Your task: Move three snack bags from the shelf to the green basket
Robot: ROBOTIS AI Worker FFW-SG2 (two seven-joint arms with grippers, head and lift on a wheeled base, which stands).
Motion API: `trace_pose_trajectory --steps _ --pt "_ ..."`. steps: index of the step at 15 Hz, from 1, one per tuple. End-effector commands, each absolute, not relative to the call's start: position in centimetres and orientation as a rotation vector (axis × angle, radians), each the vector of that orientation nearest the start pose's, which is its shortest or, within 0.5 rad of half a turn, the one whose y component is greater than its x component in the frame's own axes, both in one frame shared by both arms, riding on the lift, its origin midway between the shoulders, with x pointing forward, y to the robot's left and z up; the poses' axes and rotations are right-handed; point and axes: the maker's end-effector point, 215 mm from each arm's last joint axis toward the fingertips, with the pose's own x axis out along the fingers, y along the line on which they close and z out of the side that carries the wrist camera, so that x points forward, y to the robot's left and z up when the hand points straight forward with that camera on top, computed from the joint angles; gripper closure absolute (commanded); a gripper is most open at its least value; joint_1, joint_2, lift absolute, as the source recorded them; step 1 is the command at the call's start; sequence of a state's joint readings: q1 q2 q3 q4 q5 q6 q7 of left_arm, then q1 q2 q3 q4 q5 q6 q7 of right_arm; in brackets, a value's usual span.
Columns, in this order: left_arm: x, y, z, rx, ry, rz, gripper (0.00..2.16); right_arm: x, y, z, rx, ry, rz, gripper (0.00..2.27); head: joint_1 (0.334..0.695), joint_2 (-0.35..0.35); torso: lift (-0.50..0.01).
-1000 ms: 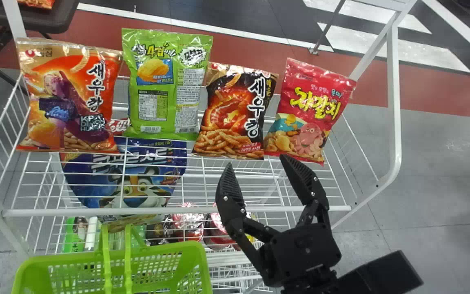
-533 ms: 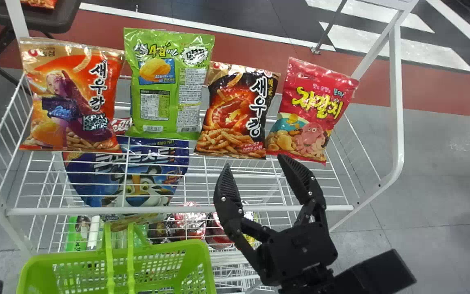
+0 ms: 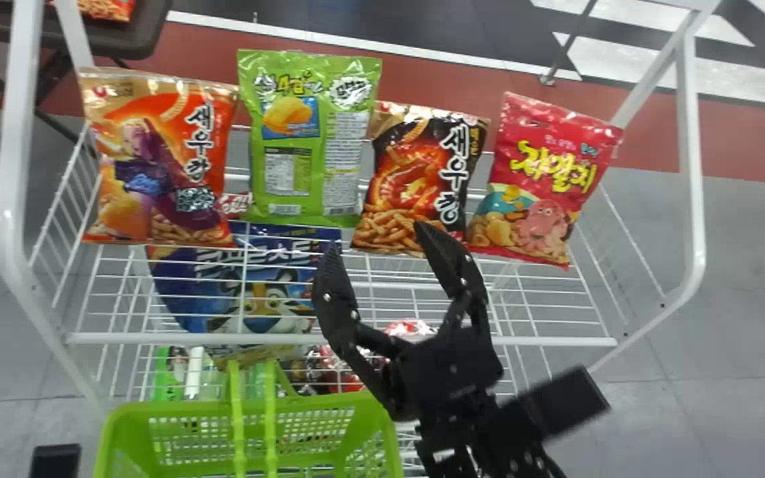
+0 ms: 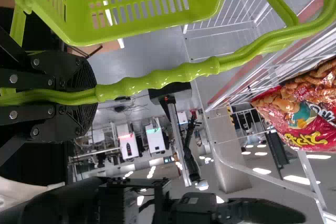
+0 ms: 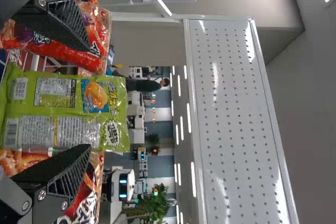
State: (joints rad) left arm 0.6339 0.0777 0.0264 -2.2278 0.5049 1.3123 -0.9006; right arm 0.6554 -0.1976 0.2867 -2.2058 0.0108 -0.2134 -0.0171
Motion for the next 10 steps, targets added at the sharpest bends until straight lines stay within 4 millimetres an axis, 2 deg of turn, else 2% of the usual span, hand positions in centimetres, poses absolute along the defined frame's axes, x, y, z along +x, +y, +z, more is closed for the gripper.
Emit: trace_pose_trajectory --steps 1,4,8,10 --pt "16.0 0.2 -42.3 -0.911 1.056 -1.073 2.11 40.0 -5.8 -28.6 0.005 -0.047 0.372 0.18 0.695 -0.211 -0.049" --pt "15.8 0.1 -42.4 -0.913 1.062 -1.075 2.11 43.2 -2.3 -30.2 -0.033 0.035 0.403 0.18 0.695 -0.116 -0.049" --pt "15.7 0.1 -42.5 -0.919 1.063 -1.078 2.11 46.3 1.9 -31.1 -0.053 0.077 0.445 0.18 0.695 -0.028 -0.049" --pt "15.7 0.1 -42.5 -0.920 1.062 -1.078 2.11 47.3 4.4 -31.4 -0.062 0.080 0.482 0.18 0.695 0.027 -0.049"
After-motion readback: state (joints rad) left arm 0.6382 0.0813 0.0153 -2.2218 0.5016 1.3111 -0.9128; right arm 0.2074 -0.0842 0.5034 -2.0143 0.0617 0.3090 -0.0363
